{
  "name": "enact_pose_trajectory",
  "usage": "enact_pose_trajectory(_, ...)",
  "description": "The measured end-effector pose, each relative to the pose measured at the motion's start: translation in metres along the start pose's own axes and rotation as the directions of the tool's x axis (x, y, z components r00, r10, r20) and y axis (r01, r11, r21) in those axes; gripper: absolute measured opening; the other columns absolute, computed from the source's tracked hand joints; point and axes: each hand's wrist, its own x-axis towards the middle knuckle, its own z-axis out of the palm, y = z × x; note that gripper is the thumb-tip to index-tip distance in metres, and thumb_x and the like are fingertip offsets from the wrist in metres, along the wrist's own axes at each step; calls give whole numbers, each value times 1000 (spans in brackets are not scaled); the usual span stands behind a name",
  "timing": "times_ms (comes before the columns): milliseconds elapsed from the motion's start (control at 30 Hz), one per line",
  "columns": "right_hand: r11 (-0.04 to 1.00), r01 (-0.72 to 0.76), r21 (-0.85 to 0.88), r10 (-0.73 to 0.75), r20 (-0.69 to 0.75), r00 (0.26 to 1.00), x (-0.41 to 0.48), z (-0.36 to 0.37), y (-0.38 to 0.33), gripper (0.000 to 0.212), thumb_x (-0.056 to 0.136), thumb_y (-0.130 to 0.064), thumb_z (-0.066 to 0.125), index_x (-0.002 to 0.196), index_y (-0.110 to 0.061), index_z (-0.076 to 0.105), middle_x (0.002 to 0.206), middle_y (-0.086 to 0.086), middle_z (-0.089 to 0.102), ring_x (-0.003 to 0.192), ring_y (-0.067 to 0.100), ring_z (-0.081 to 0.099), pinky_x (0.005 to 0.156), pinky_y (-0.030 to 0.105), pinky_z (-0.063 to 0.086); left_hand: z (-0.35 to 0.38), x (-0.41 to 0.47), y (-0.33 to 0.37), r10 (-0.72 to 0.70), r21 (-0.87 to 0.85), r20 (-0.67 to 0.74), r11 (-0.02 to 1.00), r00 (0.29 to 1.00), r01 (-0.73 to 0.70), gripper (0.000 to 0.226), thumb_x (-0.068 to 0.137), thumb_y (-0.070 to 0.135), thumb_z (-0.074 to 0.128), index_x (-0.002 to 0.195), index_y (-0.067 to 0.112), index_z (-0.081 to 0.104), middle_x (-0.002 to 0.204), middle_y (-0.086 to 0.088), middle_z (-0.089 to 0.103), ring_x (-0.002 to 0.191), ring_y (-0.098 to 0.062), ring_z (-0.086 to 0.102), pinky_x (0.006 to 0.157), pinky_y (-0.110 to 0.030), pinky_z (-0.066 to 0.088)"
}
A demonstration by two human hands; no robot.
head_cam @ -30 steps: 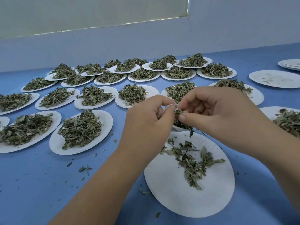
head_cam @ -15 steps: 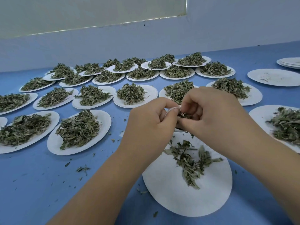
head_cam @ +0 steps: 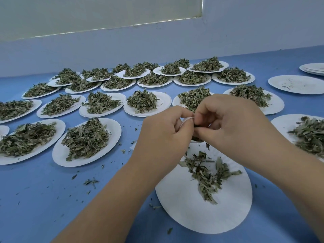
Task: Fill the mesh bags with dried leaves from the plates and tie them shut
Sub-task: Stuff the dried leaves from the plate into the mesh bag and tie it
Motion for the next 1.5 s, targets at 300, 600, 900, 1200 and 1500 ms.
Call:
enact_pose_trajectory(300,976,-32,215,29,17,999,1,-11,-1,14,75,-16,76,73,-27,68,74,-14,69,66,4,65,64,19,52,-3,3,-1,-41,-22,-51,999,998,40,20,91,16,60,78,29,67,44,4,38,43,-4,35,46,-11,30)
enact_pose_trajectory(600,958,-233,165,214,128,969,5,-21,9,56,53,-79,59,95,-42,56,91,-21,61,73,-4,60,62,15,45,-14,6,3,-110,-132,-131,987,985,93,14,92,21,61,81,24,70,61,-21,51,57,-34,51,50,-38,46)
enact_pose_trajectory(900,975,-210,79,198,135,971,0,2,7,59,51,-61,75,98,-41,45,83,-19,63,65,-1,61,59,24,47,-14,7,8,-140,-142,-171,983,975,116,16,92,24,61,79,26,69,64,-24,49,59,-39,48,50,-48,43)
enact_pose_trajectory(1200,966,-110,235,119,-23,993,2,-3,7,22,73,-17,81,77,-29,62,72,-8,66,57,6,64,57,22,53,-12,6,2,-101,-137,-159,987,982,80,14,93,21,61,82,24,68,61,-19,51,59,-35,51,48,-38,44)
enact_pose_trajectory(1500,993,-22,120,27,-42,999,-1,3,6,14,71,-15,80,68,-26,71,67,-15,66,61,3,60,57,10,45,-4,1,3,13,-57,-44,998,999,-15,17,90,12,61,82,24,69,45,2,38,44,-4,36,48,-9,29)
